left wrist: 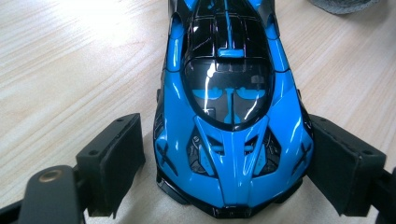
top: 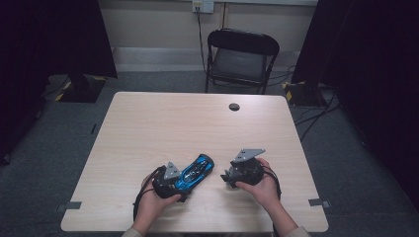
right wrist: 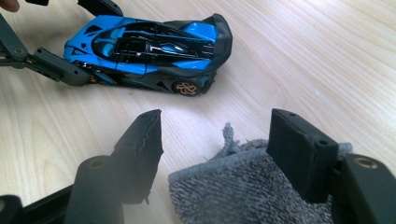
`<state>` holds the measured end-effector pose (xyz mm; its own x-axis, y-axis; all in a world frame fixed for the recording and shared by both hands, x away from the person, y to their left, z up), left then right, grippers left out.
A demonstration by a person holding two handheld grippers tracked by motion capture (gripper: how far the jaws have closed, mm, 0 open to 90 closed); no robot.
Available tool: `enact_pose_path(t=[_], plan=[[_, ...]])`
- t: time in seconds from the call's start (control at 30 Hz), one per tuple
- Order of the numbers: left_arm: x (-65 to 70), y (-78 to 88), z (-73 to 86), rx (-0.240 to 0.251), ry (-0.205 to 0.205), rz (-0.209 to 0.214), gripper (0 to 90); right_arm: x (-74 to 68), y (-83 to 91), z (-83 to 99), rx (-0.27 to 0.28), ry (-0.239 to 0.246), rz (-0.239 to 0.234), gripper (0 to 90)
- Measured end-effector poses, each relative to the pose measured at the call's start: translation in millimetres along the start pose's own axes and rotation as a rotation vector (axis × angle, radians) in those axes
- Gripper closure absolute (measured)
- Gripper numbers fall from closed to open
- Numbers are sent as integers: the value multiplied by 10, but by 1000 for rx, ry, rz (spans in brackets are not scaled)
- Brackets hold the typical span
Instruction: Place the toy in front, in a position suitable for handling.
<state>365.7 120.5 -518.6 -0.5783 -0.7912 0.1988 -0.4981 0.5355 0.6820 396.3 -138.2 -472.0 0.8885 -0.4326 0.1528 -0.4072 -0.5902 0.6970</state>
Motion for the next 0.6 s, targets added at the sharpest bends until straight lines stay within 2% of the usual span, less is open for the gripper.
enact_pose_path(t=[0.07,0.1,0.13,0.33,0.47,0.5,0.53,0.6], plan=[[-9,0,-8,8,-11,21,179,12,-1,18,-2,-2,2,337],[-11,7,-13,11,-20,28,237,21,3,29,-4,-4,5,331],[-21,7,-18,7,-26,27,257,26,8,36,-6,-7,4,324],[-61,6,-11,17,-34,44,253,101,98,108,-14,-4,15,290],[-78,14,-4,13,-34,48,240,181,218,218,-27,-9,33,258],[-81,16,-3,14,-32,46,234,200,243,251,-26,-17,24,251],[-82,18,-1,13,-32,45,230,214,259,290,-42,-28,12,245],[-83,23,4,13,-27,44,226,228,269,367,-73,-25,25,245]])
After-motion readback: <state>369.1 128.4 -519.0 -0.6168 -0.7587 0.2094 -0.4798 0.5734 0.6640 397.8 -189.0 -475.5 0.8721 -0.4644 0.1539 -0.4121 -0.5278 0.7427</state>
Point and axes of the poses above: each handheld gripper's, and its own axes: y roughly backward along the jaws, z roughly out of its underside, x roughly to its right, the point moved 3 cm from there along -y, roughly forward along the jaws, and after that the axes turned 14 degrees about y, right-handed, at the moved point
